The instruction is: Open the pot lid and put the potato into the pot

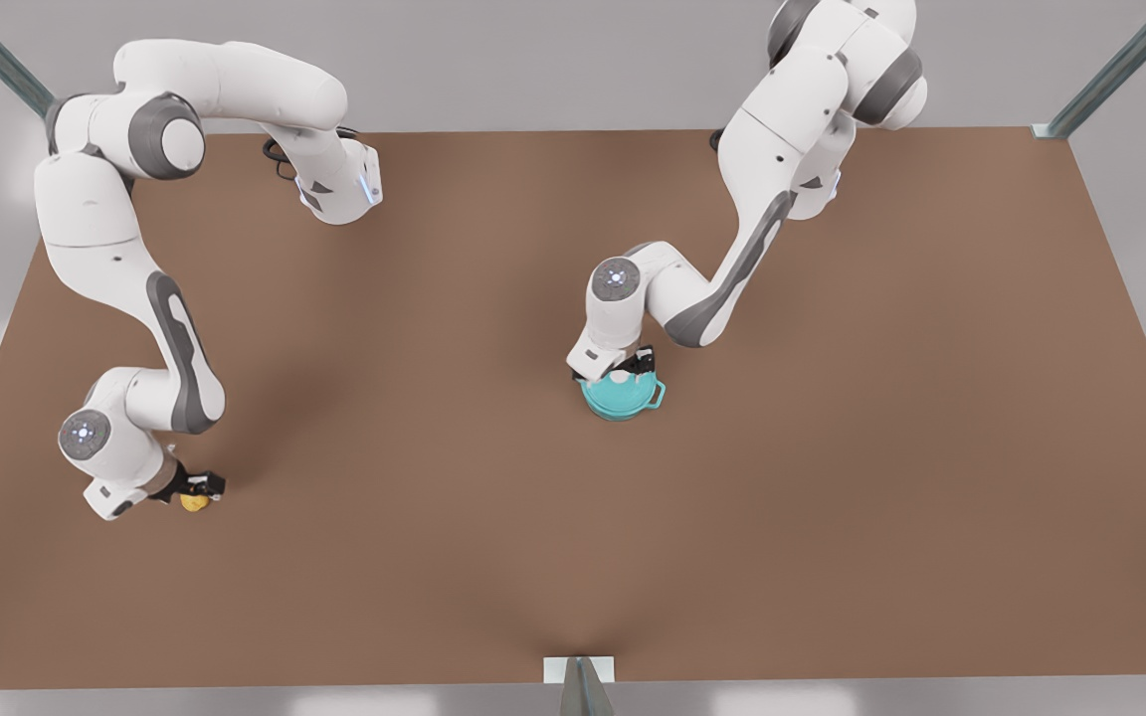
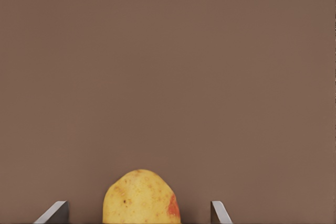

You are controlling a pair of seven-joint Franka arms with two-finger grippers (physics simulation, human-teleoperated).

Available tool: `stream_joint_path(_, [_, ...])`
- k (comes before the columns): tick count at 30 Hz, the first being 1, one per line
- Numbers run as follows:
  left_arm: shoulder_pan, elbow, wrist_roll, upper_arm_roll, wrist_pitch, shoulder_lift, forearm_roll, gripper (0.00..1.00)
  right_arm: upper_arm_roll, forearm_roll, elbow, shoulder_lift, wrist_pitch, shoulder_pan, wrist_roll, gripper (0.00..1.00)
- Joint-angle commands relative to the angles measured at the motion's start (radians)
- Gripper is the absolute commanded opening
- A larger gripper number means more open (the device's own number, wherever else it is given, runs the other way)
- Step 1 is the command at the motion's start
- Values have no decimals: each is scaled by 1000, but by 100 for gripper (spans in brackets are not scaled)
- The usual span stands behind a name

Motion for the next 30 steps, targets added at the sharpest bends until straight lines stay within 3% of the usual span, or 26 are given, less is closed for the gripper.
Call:
stream_joint_path(1, [1, -6, -84, 0, 31, -3, 3, 100, 3, -2, 10, 7, 24, -6, -12, 100])
stream_joint_path(10, [-3, -66, -91, 0, 43, -21, 29, 100, 20, 1, 4, 7, 39, -3, 12, 98])
stream_joint_path(11, [-3, -66, -94, 0, 43, -21, 29, 84, 22, -1, 3, 7, 38, -3, 20, 97])
stream_joint_path(12, [-3, -66, -94, 0, 43, -21, 29, 57, 23, 1, 1, 7, 39, -2, 20, 96])
stream_joint_path(13, [-3, -68, -94, 0, 43, -21, 29, 50, 23, -2, 1, 9, 38, -3, 19, 95])
stream_joint_path(20, [17, -54, -66, 3, 31, -29, 29, 42, 23, -22, -2, 13, 38, -23, 9, 91])
stream_joint_path(23, [54, -43, -29, 5, 26, -33, 28, 32, 23, -22, -10, 13, 38, -23, 19, 85])
stream_joint_path(25, [167, 86, 122, 0, -107, -32, -11, 32, 23, -21, -13, 12, 28, -22, 22, 81])
stream_joint_path(30, [569, 205, 546, 1, -95, 126, -55, 32, 25, -21, -20, 7, 24, -31, 11, 77])
